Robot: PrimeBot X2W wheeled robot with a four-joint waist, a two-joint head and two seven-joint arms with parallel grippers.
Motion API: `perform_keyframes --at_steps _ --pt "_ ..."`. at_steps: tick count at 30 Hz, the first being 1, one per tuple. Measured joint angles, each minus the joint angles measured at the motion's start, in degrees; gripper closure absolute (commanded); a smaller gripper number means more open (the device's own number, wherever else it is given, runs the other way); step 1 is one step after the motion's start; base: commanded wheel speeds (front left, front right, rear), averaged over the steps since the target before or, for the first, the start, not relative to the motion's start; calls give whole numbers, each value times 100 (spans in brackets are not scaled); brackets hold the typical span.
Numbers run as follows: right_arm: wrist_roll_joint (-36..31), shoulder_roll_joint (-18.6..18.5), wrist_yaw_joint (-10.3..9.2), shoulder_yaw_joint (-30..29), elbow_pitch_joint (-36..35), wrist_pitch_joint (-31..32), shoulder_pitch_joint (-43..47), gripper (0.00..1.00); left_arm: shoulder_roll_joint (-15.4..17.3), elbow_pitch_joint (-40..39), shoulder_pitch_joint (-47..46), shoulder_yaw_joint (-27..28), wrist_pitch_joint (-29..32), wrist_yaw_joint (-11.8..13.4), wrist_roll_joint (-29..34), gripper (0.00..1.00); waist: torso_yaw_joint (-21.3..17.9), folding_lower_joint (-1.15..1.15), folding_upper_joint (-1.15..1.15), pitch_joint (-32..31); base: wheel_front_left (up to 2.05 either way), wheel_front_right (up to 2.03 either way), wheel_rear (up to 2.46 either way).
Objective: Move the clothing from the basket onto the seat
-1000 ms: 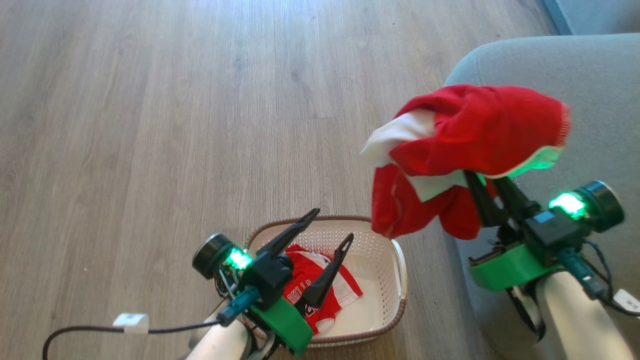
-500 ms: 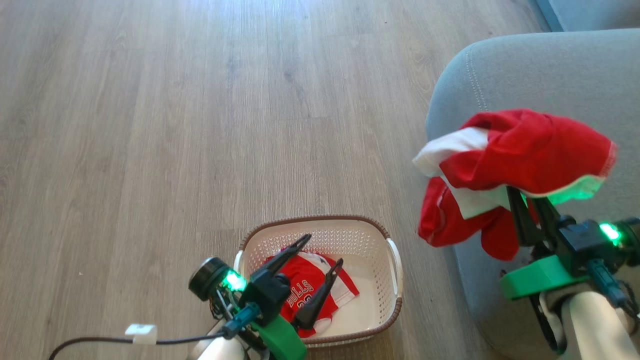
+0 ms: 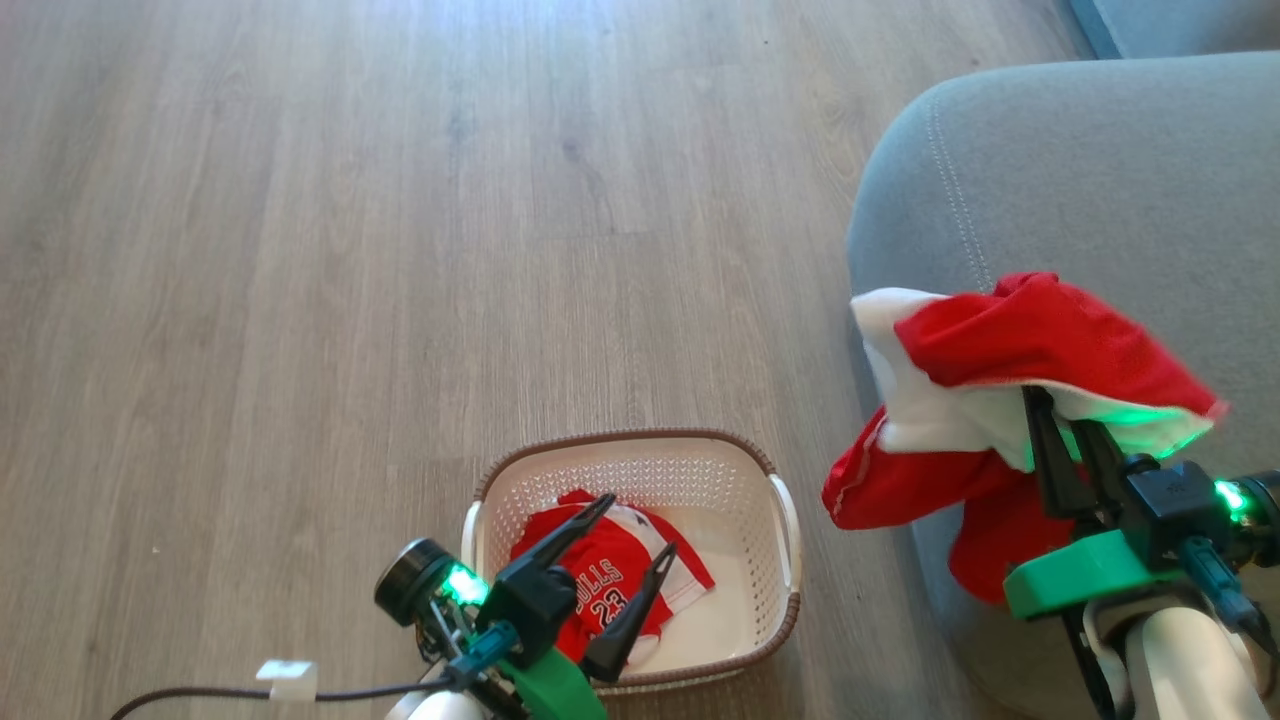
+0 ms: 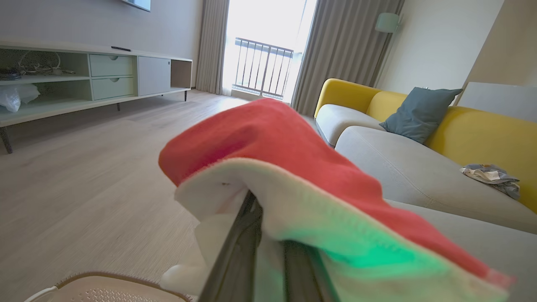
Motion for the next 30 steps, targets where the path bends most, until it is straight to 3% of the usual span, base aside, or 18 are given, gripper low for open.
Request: perform_keyframes --at_steps 10,30 --pt "-1 -7 0 -1 -130 0 -9 100 -3 -5 66 86 0 0 14 0 -253 0 0 89 0 0 0" --pt "-130 -31 1 -5 -408 0 -259 100 66 -67 -192 102 0 -1 57 0 -1600 1 0 557 0 0 0"
